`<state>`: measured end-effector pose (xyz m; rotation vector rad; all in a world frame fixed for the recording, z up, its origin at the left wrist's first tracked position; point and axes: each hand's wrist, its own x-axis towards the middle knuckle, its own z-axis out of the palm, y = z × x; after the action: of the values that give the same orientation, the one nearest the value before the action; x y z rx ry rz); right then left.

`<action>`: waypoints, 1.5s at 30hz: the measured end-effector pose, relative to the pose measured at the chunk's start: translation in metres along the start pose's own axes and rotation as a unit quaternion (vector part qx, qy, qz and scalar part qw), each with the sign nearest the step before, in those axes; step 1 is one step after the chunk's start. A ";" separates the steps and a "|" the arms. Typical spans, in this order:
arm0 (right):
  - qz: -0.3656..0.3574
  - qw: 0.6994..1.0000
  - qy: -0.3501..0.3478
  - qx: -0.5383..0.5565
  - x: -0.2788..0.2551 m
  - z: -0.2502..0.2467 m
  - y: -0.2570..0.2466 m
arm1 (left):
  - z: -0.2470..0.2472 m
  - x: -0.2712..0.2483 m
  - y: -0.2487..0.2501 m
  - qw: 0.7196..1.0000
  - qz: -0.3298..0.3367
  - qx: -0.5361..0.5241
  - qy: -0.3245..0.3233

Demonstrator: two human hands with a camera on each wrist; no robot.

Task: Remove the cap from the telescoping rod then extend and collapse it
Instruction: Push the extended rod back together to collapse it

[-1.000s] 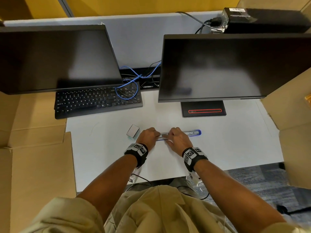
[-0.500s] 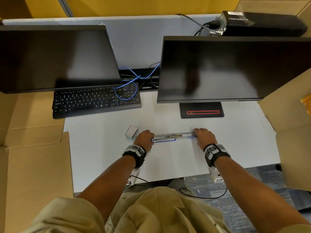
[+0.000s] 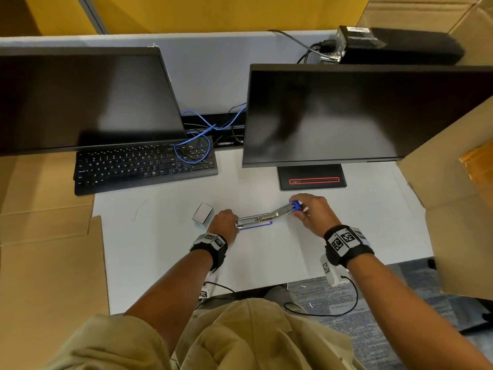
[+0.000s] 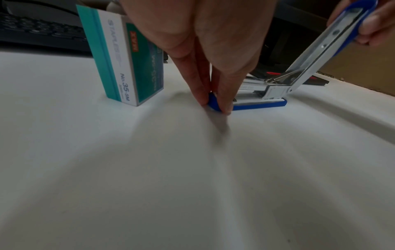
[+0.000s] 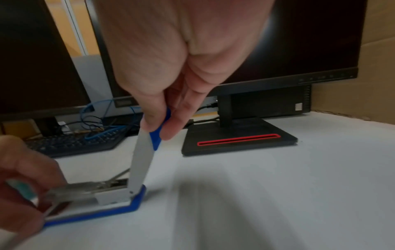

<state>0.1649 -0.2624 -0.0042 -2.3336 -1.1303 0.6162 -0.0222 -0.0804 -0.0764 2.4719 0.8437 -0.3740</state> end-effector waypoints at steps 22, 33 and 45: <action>-0.091 0.971 -0.163 -0.147 0.023 0.093 -0.083 | 0.009 -0.015 0.004 0.991 -0.060 -0.113 0.042; -0.046 0.983 -0.135 -0.113 0.010 0.102 -0.063 | 0.002 -0.016 0.010 0.992 -0.037 -0.111 -0.050; -0.027 0.998 -0.061 -0.020 -0.003 0.085 -0.043 | -0.028 -0.022 0.005 0.992 0.072 -0.036 0.094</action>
<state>0.0884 -0.2229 -0.0453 -2.3169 -1.2680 0.7307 -0.0334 -0.0800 -0.0424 2.5101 0.7314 -0.0601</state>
